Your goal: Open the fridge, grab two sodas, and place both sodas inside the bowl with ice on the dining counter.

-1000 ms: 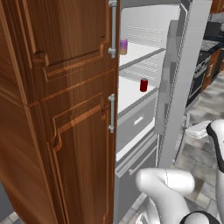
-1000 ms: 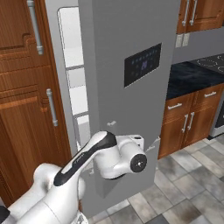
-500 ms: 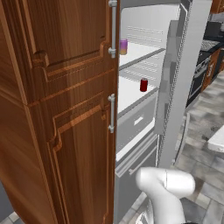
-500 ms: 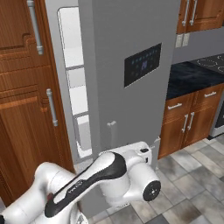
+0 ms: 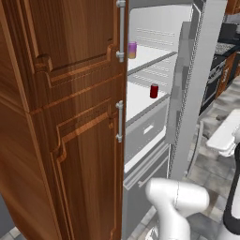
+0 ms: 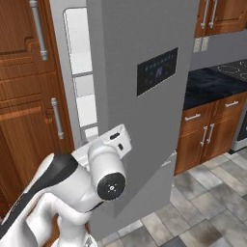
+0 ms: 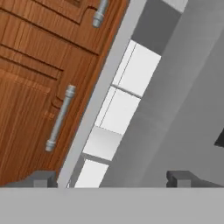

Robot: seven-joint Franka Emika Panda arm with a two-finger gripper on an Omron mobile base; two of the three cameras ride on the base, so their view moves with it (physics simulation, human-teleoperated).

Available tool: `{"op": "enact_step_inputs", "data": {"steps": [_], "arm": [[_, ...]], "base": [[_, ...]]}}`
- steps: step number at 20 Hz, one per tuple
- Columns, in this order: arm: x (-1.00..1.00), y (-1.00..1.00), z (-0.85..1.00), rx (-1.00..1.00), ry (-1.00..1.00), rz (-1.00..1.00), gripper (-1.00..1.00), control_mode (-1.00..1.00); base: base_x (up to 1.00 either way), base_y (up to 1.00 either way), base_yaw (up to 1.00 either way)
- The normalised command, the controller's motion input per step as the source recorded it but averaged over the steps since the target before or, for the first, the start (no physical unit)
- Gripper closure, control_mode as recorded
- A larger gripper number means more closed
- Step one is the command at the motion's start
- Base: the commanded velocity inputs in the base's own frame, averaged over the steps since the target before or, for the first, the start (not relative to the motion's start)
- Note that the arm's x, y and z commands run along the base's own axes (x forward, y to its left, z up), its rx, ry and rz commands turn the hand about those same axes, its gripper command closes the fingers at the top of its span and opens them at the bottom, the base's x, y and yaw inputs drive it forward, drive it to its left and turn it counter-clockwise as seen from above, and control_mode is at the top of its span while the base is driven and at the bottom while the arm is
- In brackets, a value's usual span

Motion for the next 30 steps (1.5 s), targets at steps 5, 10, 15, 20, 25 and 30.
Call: {"op": "enact_step_inputs", "data": {"steps": [5, 10, 15, 20, 25, 30], "arm": [[0.08, 0.82, 0.80, -0.47, -0.11, -0.17, -1.00, -1.00], [0.55, 0.51, 0.27, -0.36, 0.05, -0.38, -1.00, -1.00], [0.68, 0.24, 0.00, -0.21, 0.18, -0.47, -1.00, -1.00], [0.70, 0.00, 0.00, -0.04, 0.23, -0.39, -1.00, -1.00], [0.61, -0.14, 0.00, 0.00, 0.18, -0.35, -1.00, -1.00], [0.47, -0.29, 0.00, 0.00, 0.11, -0.31, -1.00, -1.00]], "base": [[0.00, 0.00, 0.00], [0.00, 0.00, 0.00], [0.00, 0.00, 0.00], [0.00, 0.00, 0.00], [0.00, 0.00, 0.00], [0.00, 0.00, 0.00]]}}
